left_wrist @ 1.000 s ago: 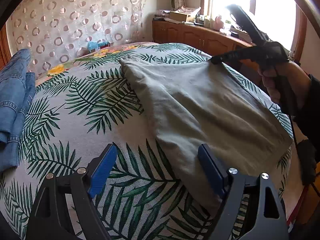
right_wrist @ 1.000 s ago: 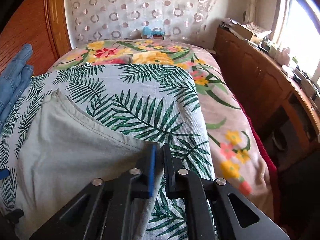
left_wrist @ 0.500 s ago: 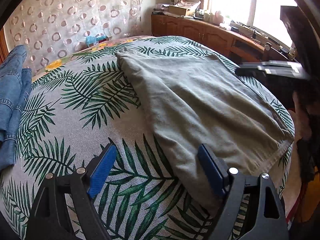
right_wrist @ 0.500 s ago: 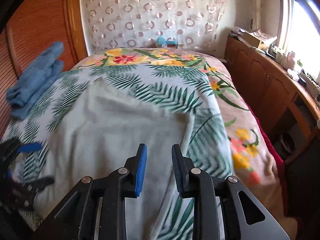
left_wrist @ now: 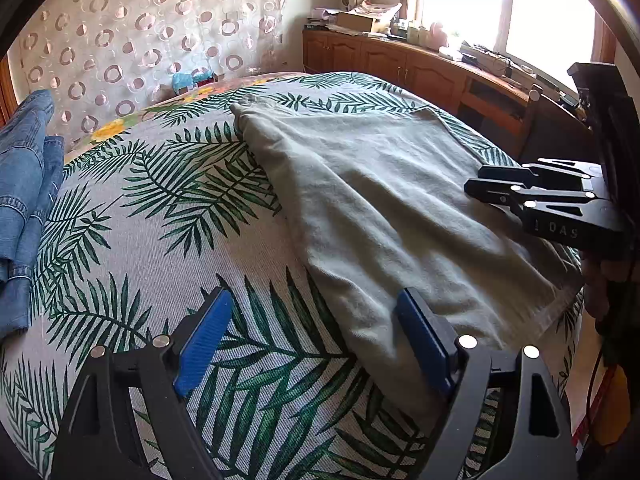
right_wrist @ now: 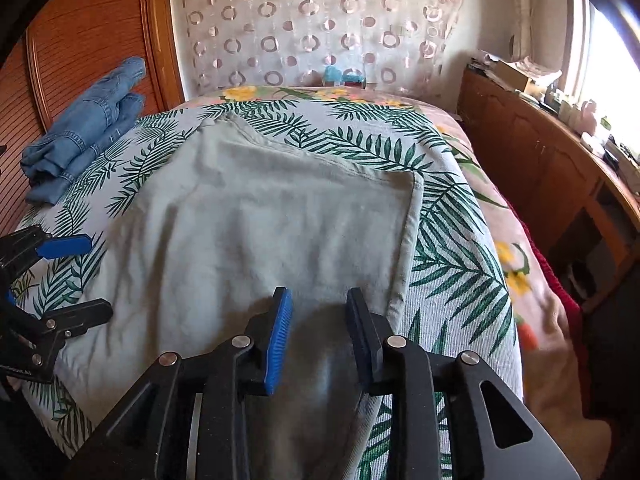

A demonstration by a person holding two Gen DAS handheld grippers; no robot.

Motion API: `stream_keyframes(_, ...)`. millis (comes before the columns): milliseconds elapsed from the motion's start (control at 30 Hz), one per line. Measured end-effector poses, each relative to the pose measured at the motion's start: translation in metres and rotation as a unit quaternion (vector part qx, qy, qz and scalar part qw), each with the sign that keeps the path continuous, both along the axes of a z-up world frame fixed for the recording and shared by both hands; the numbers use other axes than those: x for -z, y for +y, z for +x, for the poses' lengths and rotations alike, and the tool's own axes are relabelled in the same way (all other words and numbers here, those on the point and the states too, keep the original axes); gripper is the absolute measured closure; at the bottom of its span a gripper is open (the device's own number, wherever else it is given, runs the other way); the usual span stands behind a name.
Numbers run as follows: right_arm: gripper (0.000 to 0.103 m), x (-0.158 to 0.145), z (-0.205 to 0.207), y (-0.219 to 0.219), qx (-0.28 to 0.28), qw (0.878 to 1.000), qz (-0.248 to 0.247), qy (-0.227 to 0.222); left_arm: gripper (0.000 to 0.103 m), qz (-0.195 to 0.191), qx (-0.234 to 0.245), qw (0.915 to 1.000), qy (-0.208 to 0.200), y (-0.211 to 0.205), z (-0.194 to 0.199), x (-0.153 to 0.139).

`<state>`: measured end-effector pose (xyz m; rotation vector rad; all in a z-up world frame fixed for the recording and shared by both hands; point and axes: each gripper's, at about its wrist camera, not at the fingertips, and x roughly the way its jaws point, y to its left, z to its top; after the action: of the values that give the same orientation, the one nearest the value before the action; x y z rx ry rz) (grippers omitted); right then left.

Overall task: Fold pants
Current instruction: 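Grasp the folded trouser edge with the left gripper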

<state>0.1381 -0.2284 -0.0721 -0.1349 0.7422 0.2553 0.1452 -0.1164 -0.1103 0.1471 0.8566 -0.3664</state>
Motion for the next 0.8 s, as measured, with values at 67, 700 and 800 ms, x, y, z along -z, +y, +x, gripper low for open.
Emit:
stream_keyframes(67,0.069,0.000,-0.004,0.004,-0.003,1.000,-0.001,-0.001,0.018,0.001,0.000,1.0000,0.001,0.000,0.000,0.000)
stream_keyframes(700,0.066,-0.017,-0.055,-0.009,0.007,0.999,0.032,-0.017,0.036,-0.048,0.028,0.9983,-0.020,0.005,-0.045,-0.022)
stream_keyframes(800,0.066,-0.016,-0.077,-0.013,0.011,0.999,0.033,-0.020,0.046,-0.049,0.033,0.9983,-0.005,0.003,-0.045,-0.014)
